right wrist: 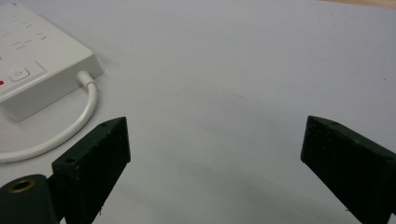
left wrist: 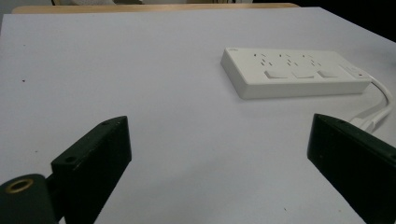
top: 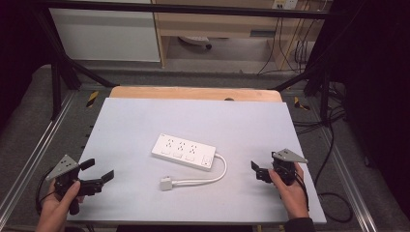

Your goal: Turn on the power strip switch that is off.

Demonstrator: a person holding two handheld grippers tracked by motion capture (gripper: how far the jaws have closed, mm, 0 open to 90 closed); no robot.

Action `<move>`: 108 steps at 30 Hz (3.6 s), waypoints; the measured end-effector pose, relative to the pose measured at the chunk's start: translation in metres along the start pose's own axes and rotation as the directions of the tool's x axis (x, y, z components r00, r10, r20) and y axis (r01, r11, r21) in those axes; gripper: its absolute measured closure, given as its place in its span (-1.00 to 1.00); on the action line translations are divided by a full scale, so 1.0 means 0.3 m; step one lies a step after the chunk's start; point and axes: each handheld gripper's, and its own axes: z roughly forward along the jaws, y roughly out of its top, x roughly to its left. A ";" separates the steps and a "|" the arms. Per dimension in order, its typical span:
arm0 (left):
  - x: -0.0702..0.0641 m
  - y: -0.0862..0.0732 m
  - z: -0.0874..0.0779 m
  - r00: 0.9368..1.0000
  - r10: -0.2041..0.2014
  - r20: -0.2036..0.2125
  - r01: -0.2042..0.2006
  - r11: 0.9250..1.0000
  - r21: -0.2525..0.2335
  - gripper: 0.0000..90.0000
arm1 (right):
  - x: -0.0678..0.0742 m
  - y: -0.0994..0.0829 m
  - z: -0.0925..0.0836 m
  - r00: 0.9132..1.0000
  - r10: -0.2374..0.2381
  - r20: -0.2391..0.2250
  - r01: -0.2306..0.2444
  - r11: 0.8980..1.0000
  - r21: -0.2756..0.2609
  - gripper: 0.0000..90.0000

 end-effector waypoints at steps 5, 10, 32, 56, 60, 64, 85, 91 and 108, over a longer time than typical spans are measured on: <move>0.000 -0.001 0.000 1.000 -0.002 0.005 0.002 1.000 0.003 -0.86 | 0.004 0.004 -0.003 1.000 0.012 -0.008 -0.012 1.000 0.006 -0.81; -0.002 -0.001 0.000 1.000 -0.004 0.006 0.004 1.000 0.007 -0.86 | 0.001 0.005 -0.010 1.000 0.025 -0.013 -0.025 1.000 0.010 -0.84; -0.004 -0.001 0.002 1.000 -0.004 0.019 0.003 1.000 0.014 -0.86 | 0.002 0.029 -0.045 0.998 0.052 -0.035 -0.054 0.998 -0.032 -0.92; -0.008 -0.002 0.011 1.000 0.004 0.023 -0.005 1.000 0.031 -0.86 | 0.043 0.073 -0.071 0.995 0.069 -0.078 -0.078 0.990 -0.115 -0.93; -0.007 -0.002 0.011 1.000 0.005 0.022 -0.006 0.999 0.035 -0.86 | 0.069 0.098 -0.071 0.994 0.059 -0.089 -0.071 0.988 -0.137 -0.93; -0.007 -0.003 0.011 1.000 0.007 0.019 -0.008 0.999 0.040 -0.86 | 0.098 0.127 -0.065 0.994 0.048 -0.101 -0.062 0.988 -0.142 -0.93; -0.006 -0.005 0.012 1.000 0.001 0.013 -0.002 0.999 0.051 -0.86 | 0.164 0.250 0.007 0.990 -0.006 -0.143 -0.010 0.993 -0.115 -0.93; -0.006 -0.006 0.013 1.000 0.004 0.011 -0.005 0.998 0.055 -0.86 | 0.186 0.281 0.035 0.987 -0.012 -0.158 -0.007 0.993 -0.118 -0.92; -0.005 -0.006 0.013 1.000 0.005 0.010 -0.006 0.999 0.054 -0.86 | 0.211 0.321 0.099 0.985 0.024 -0.173 -0.044 0.993 -0.113 -0.91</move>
